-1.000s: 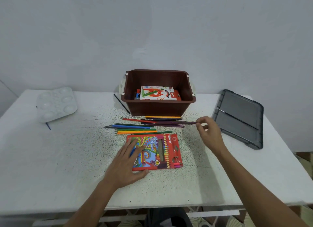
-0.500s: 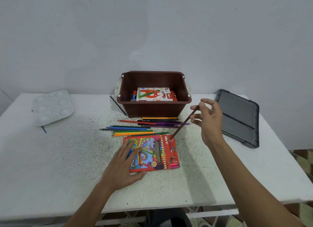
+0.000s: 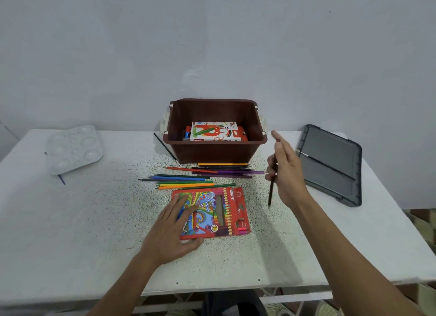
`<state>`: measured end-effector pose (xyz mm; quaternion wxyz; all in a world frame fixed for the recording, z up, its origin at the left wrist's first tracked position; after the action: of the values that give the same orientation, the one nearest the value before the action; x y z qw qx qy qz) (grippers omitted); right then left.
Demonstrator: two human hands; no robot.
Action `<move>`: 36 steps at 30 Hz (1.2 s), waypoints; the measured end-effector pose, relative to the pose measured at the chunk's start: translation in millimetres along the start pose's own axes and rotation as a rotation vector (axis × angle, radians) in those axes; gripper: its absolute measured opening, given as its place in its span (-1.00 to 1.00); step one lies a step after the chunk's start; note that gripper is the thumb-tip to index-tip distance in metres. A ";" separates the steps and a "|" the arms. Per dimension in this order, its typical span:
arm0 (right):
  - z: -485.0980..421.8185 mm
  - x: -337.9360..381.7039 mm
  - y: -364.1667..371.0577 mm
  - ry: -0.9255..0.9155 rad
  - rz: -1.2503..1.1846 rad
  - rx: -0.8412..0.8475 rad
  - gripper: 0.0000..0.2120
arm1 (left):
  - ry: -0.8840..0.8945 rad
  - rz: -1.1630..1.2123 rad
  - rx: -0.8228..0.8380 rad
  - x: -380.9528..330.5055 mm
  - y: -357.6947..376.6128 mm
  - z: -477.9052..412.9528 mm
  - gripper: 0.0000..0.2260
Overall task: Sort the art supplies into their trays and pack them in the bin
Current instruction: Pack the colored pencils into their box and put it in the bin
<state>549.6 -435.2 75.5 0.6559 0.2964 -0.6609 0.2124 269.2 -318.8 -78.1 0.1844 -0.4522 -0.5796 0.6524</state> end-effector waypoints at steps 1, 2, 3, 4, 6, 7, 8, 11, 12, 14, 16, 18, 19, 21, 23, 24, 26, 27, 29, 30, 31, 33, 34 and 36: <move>0.1 -1.7 0.3 0.006 0.049 0.025 -0.67 | 0.003 0.000 0.001 -0.1 -0.1 -0.3 -0.23; 0.9 -3.7 0.5 0.025 0.104 0.049 -0.64 | 0.004 -0.001 0.002 -0.1 -0.1 -0.6 -0.23; 2.2 -6.1 0.1 0.042 0.181 0.076 -0.61 | 0.003 -0.002 0.002 0.0 -0.1 -0.4 -0.23; 4.1 -7.9 -0.6 0.043 0.279 0.108 -0.60 | 0.006 -0.003 -0.001 -0.1 -0.4 -0.7 -0.23; 9.6 -12.2 -3.9 -0.003 0.483 0.198 -0.64 | 0.007 -0.003 -0.005 -0.4 -0.6 -0.2 -0.23; 12.0 -14.4 -6.5 -0.035 0.550 0.247 -0.66 | 0.007 -0.005 -0.002 -0.4 -1.1 -0.2 -0.23; 14.4 -17.6 -9.9 -0.066 0.623 0.300 -0.66 | 0.006 -0.006 0.001 -0.5 -1.2 0.1 -0.23; 16.8 -33.3 -22.3 -0.206 1.031 0.430 -0.63 | 0.002 -0.006 0.008 -0.4 -1.4 -0.4 -0.22; 17.4 -37.0 -25.8 -0.220 1.131 0.458 -0.61 | 0.001 -0.005 0.007 -0.5 -1.5 -0.6 -0.22; 18.7 -44.4 -32.5 -0.181 1.184 0.525 -0.60 | 0.000 -0.009 0.009 -0.4 -1.7 -0.3 -0.23; 19.7 -51.3 -43.0 -0.159 1.244 0.596 -0.63 | -0.002 -0.011 0.007 -0.5 -1.1 0.1 -0.23; 21.7 -54.0 -56.3 -0.203 1.351 0.629 -0.63 | -0.001 -0.007 -0.002 -0.8 -1.0 0.1 -0.24; 23.1 -54.2 -63.2 -0.237 1.402 0.639 -0.62 | -0.002 -0.008 -0.003 -0.9 -0.9 -0.4 -0.24; 26.3 -53.8 -75.4 -0.307 1.472 0.662 -0.61 | 0.000 -0.013 0.000 -0.8 -0.8 -0.8 -0.23; 27.8 -53.8 -83.7 -0.362 1.488 0.689 -0.61 | 0.006 -0.013 0.002 -0.4 -1.3 -0.4 -0.23; 28.0 -54.6 -86.2 -0.384 1.488 0.700 -0.60 | 0.006 -0.012 0.003 0.0 -1.4 -0.2 -0.23; 28.4 -59.4 -90.4 -0.420 1.488 0.714 -0.58 | 0.004 -0.006 0.005 0.1 -0.9 0.0 -0.23; 29.0 -62.1 -90.8 -0.426 1.484 0.721 -0.56 | 0.003 -0.003 0.006 -0.1 -1.0 -0.3 -0.22; 32.5 -67.1 -88.0 -0.441 1.470 0.724 -0.54 | 0.003 -0.001 0.009 -0.4 -1.3 -0.7 -0.23; 34.6 -69.9 -85.9 -0.459 1.455 0.721 -0.53 | 0.002 -0.005 0.012 -0.2 -1.4 -0.8 -0.23; 37.0 -72.5 -83.3 -0.477 1.439 0.719 -0.53 | -0.002 -0.011 0.014 -0.2 -1.6 -0.8 -0.23; 41.4 -77.9 -78.3 -0.497 1.411 0.722 -0.54 | -0.006 -0.019 0.017 -0.1 -1.8 -0.6 -0.22; 43.7 -80.7 -75.4 -0.505 1.395 0.722 -0.55 | -0.007 -0.018 0.019 0.0 -1.7 -0.8 -0.22; 49.9 -85.5 -68.0 -0.518 1.348 0.712 -0.65 | -0.007 -0.016 0.023 0.1 -1.9 -0.6 -0.22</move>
<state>555.1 -508.8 -19.2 0.0785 0.0649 -0.7215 0.6849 269.1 -317.8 -76.3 0.1929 -0.4431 -0.5763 0.6591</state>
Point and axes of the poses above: each hand's wrist, its own z-axis away from the middle knuckle, its own y-axis out of the palm, x = y × z, the point moved 1 cm from there along -z, towards the middle knuckle, and after that the axes turned 3 degrees about -y, right-handed, at the moved point
